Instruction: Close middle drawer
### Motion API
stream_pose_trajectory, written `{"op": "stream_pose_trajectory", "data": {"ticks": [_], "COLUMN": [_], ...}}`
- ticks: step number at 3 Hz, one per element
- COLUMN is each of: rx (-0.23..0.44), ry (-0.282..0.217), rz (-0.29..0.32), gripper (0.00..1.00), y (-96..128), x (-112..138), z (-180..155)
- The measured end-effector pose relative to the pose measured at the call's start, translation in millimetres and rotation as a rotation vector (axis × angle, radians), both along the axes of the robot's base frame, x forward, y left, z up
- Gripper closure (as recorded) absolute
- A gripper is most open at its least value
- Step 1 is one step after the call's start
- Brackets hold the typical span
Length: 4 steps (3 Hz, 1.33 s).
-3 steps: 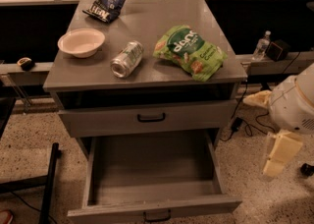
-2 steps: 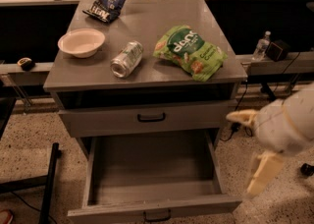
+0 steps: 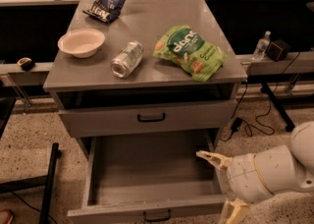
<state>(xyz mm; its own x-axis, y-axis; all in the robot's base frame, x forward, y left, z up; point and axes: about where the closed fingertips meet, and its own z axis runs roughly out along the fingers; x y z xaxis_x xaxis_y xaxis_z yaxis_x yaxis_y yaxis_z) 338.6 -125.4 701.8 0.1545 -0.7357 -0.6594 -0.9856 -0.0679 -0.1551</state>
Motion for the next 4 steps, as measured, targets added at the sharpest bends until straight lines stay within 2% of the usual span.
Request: {"op": "stream_pose_trajectory", "data": {"ticks": [1,2,3,4], "rx": [-0.029,-0.041,-0.048,-0.068], "ry": [-0.015,-0.006,-0.033,-0.048], "rz": [0.080,0.071,0.044,0.016], "gripper": [0.00,0.03,0.14,0.41], "y": [0,-21,-38,-49], "x": [2,-10,-12,-13], "z": [-10,-101,-160,-203]}}
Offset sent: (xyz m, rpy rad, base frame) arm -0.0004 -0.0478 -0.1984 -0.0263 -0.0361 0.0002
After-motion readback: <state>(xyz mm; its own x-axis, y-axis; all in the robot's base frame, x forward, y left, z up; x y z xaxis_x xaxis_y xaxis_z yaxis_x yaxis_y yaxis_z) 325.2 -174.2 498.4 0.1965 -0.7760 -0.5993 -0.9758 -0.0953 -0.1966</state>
